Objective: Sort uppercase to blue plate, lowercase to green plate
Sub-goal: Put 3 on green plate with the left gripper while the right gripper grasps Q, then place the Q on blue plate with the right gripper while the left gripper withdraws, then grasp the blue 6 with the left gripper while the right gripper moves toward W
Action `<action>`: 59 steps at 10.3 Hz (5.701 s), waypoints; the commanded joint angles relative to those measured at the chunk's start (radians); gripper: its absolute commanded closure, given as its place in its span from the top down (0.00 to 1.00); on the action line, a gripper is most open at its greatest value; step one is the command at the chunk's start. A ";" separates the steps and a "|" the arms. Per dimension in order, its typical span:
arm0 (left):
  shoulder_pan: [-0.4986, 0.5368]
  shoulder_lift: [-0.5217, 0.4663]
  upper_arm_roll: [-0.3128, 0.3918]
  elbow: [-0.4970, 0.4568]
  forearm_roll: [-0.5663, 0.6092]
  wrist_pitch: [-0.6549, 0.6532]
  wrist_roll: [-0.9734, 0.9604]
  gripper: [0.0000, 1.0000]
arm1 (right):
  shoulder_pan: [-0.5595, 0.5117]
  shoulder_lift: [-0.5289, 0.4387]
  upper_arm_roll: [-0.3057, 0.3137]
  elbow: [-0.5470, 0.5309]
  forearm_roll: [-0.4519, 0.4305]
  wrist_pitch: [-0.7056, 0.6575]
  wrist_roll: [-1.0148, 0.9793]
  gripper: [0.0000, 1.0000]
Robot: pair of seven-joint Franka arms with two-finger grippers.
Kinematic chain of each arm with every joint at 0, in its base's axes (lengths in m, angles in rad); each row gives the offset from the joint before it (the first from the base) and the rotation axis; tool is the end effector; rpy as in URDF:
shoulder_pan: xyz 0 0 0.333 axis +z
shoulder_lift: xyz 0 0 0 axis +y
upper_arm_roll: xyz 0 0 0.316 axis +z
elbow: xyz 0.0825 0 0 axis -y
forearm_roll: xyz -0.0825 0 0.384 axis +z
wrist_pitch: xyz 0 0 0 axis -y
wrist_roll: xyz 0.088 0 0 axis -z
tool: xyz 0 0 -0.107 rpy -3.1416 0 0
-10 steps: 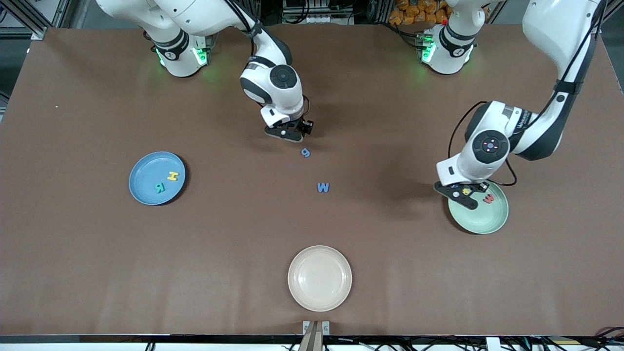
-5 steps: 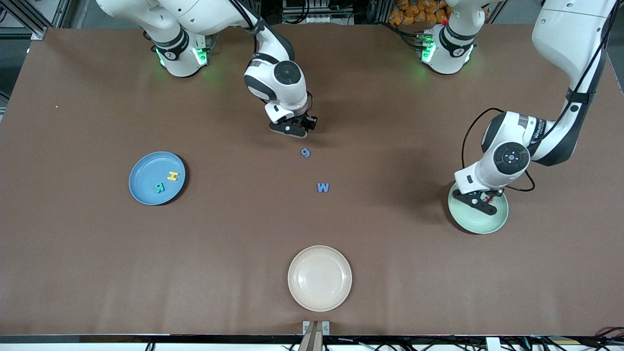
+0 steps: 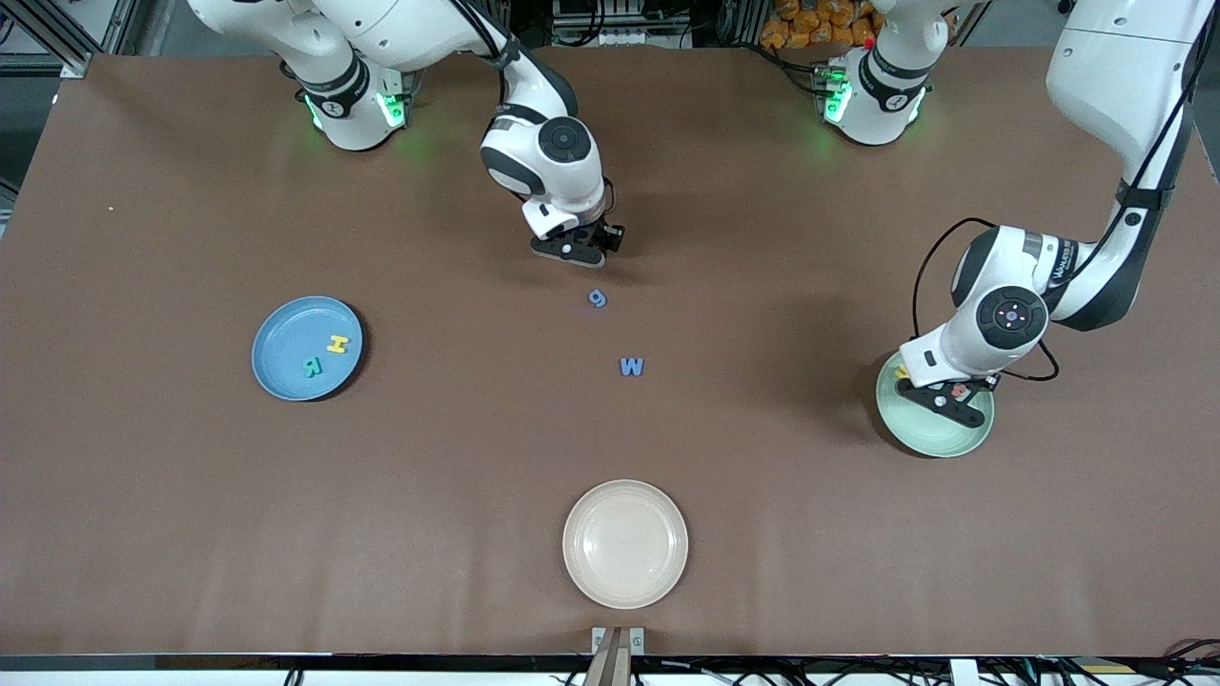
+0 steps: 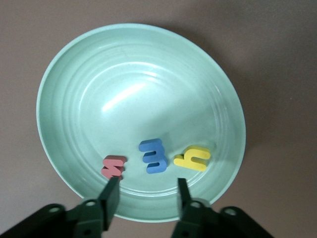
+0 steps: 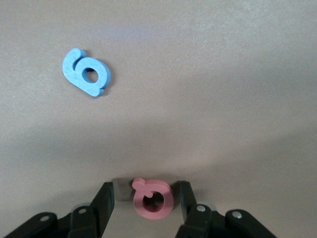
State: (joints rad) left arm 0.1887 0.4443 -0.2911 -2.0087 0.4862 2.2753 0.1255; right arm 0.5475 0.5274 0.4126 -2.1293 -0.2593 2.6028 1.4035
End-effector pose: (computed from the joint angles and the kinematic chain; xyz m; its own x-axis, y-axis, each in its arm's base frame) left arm 0.5879 -0.0459 0.2288 0.8425 -0.5030 -0.1929 -0.5335 -0.8288 -0.1686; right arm 0.3207 0.4729 0.1769 0.9618 -0.2655 -0.0665 -0.2677 -0.9632 -0.0255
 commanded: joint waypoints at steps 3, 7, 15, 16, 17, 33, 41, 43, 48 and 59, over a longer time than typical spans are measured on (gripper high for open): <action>-0.018 -0.012 0.000 0.007 -0.035 -0.005 -0.029 1.00 | 0.008 0.009 0.003 -0.006 -0.058 0.013 0.037 0.49; -0.058 -0.012 -0.106 0.002 -0.054 -0.022 -0.326 1.00 | 0.008 0.009 0.003 -0.011 -0.069 0.013 0.037 0.28; -0.150 -0.004 -0.230 0.002 -0.097 -0.039 -0.682 1.00 | -0.073 -0.049 -0.040 0.003 -0.106 -0.157 -0.226 0.24; -0.169 -0.004 -0.232 0.002 -0.097 -0.039 -0.705 1.00 | -0.084 -0.061 -0.052 0.005 -0.104 -0.185 -0.292 0.24; -0.184 -0.003 -0.235 0.004 -0.097 -0.039 -0.731 1.00 | -0.089 -0.072 -0.086 0.003 -0.098 -0.210 -0.395 0.24; -0.827 0.345 -0.036 0.511 -0.367 -0.155 -1.330 1.00 | -0.123 -0.210 -0.701 -0.092 -0.014 -0.448 -1.569 0.53; -0.868 0.396 -0.016 0.567 -0.371 -0.151 -1.296 0.92 | -0.097 -0.262 -0.669 -0.041 0.199 -0.475 -1.315 1.00; -0.879 0.402 -0.014 0.567 -0.370 -0.145 -1.296 0.86 | -0.092 -0.288 -0.634 -0.034 0.199 -0.475 -1.267 1.00; -0.894 0.407 -0.014 0.565 -0.371 -0.145 -1.297 0.75 | -0.090 -0.305 -0.516 0.092 0.216 -0.487 -1.024 1.00; -0.900 0.427 -0.010 0.565 -0.357 -0.100 -1.271 0.57 | -0.080 -0.234 -0.337 0.158 0.203 -0.352 -0.867 1.00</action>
State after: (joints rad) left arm -0.6938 0.8568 -0.3180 -1.4673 0.1351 2.1655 -1.1704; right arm 0.4773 0.2773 0.0556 -1.9875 -0.0573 2.2547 0.5250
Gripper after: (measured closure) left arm 0.414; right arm 0.000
